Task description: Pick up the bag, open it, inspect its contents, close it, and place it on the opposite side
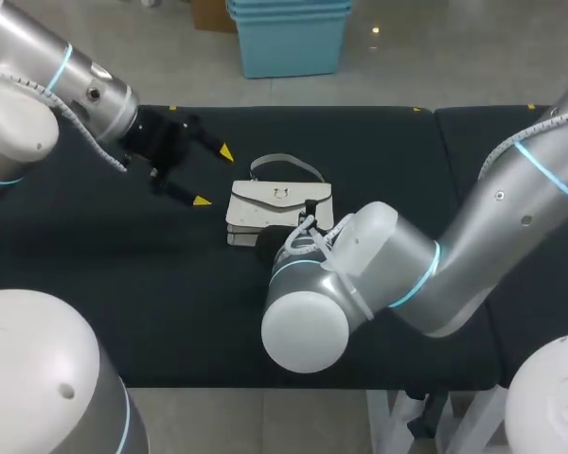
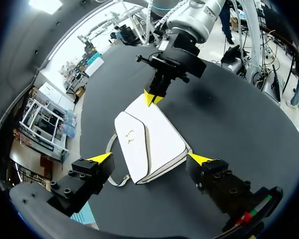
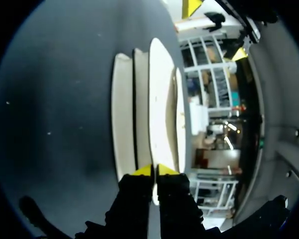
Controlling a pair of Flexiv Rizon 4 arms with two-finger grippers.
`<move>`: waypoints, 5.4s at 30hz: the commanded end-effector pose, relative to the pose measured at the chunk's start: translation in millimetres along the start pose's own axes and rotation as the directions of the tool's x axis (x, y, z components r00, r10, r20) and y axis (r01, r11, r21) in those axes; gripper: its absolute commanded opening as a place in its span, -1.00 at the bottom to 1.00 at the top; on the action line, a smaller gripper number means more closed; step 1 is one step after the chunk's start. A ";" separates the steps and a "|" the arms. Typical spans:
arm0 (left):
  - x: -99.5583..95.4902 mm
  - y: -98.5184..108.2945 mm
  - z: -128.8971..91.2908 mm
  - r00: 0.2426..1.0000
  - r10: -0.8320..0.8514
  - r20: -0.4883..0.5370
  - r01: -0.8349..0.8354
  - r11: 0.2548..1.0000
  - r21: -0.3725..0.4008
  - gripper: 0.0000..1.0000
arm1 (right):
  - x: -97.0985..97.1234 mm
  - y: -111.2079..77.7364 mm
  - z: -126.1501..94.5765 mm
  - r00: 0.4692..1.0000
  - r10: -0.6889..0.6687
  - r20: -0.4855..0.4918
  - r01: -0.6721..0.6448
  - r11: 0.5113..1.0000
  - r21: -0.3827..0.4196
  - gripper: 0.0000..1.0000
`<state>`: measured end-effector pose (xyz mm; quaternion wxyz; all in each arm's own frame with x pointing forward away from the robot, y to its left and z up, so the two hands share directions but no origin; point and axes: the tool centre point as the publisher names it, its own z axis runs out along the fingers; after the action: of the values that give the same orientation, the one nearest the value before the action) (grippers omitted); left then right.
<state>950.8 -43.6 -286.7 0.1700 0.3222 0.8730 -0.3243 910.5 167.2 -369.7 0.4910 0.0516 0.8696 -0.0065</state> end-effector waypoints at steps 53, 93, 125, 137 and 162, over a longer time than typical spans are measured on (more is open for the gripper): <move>-35.7 11.1 93.4 0.984 0.109 0.138 -0.127 0.984 0.127 -1.00 | 2.8 -2.3 3.2 1.000 0.000 0.009 0.000 0.998 -0.057 -1.00; -42.6 6.6 82.9 0.994 0.019 0.109 -0.037 0.986 0.160 0.11 | 2.8 -2.3 3.2 1.000 0.000 0.009 0.000 0.998 -0.057 -1.00; -64.0 14.6 88.3 0.982 -0.146 0.117 0.123 0.975 0.184 -1.00 | 2.8 -2.3 3.2 1.000 0.000 0.009 0.000 0.998 -0.057 -1.00; -90.0 31.3 74.1 0.928 -0.369 -0.047 0.368 0.895 0.254 -1.00 | 2.8 -2.3 3.2 1.000 0.000 0.009 0.000 0.998 -0.057 -1.00; -56.7 27.0 105.8 0.975 -0.199 0.096 0.191 0.978 0.086 0.10 | 2.8 -2.3 3.2 1.000 0.000 0.009 0.000 0.998 -0.057 -1.00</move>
<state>1019.7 -119.2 -341.4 0.1527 0.2324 0.8799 -0.3852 913.1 167.8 -369.3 0.4885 0.0515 0.8710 -0.0077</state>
